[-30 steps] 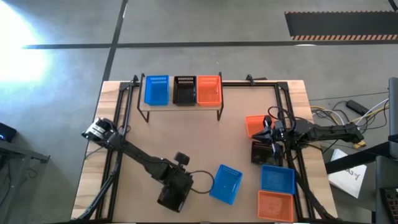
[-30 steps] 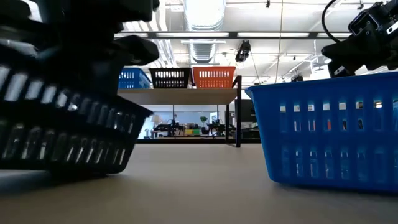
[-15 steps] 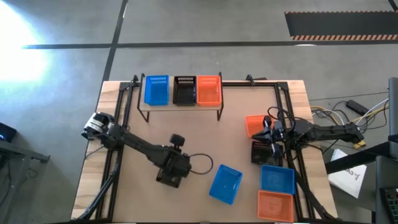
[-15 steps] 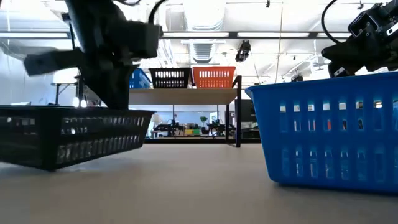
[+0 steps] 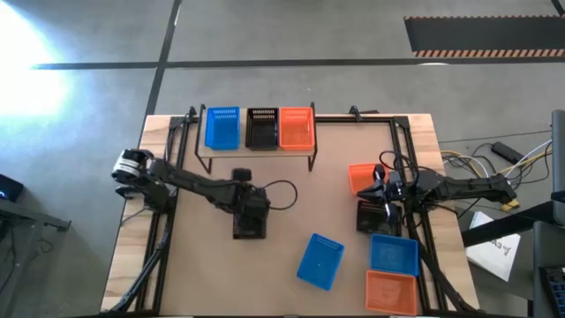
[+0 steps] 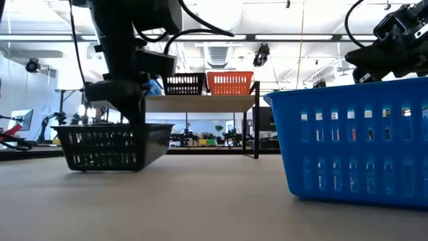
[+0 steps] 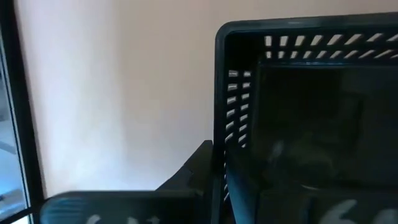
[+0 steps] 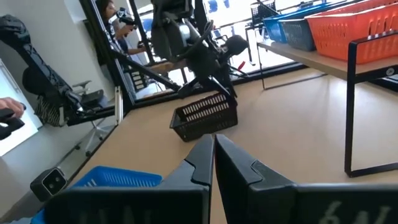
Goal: Stack baskets on shelf by color
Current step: Stack the left black basket on top of the black basket on the shelf
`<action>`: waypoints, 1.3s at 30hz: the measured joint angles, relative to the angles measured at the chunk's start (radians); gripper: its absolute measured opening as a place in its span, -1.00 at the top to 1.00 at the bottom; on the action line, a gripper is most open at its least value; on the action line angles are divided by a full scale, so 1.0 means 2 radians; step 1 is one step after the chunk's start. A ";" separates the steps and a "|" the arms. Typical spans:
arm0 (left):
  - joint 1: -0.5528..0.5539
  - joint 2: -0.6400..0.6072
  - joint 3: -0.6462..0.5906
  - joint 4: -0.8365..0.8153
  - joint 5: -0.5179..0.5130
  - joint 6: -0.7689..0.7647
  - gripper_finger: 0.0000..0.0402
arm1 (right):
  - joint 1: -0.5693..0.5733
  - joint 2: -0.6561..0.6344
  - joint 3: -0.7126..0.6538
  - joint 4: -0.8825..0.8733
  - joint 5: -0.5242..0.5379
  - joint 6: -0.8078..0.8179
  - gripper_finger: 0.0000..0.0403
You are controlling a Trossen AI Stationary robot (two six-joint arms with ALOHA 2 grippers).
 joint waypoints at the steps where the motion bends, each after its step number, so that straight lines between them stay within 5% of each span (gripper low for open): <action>1: 0.002 -0.003 0.000 0.000 0.003 0.000 0.92 | 0.000 0.000 0.000 0.000 0.000 0.004 0.96; 14: 0.000 -0.097 0.006 0.004 0.042 -0.048 0.18 | 0.000 0.001 0.000 -0.001 0.001 0.012 0.96; 21: -0.098 -0.114 -0.021 0.140 0.087 -0.063 0.15 | 0.000 0.001 0.000 -0.001 0.001 0.012 0.96; 26: -0.153 -0.064 -0.020 0.164 0.087 -0.175 0.15 | 0.000 0.002 -0.001 0.000 0.001 0.012 0.96; 39: -0.150 0.020 -0.020 0.147 0.072 -0.226 0.19 | 0.000 0.002 -0.001 0.004 0.001 0.011 0.96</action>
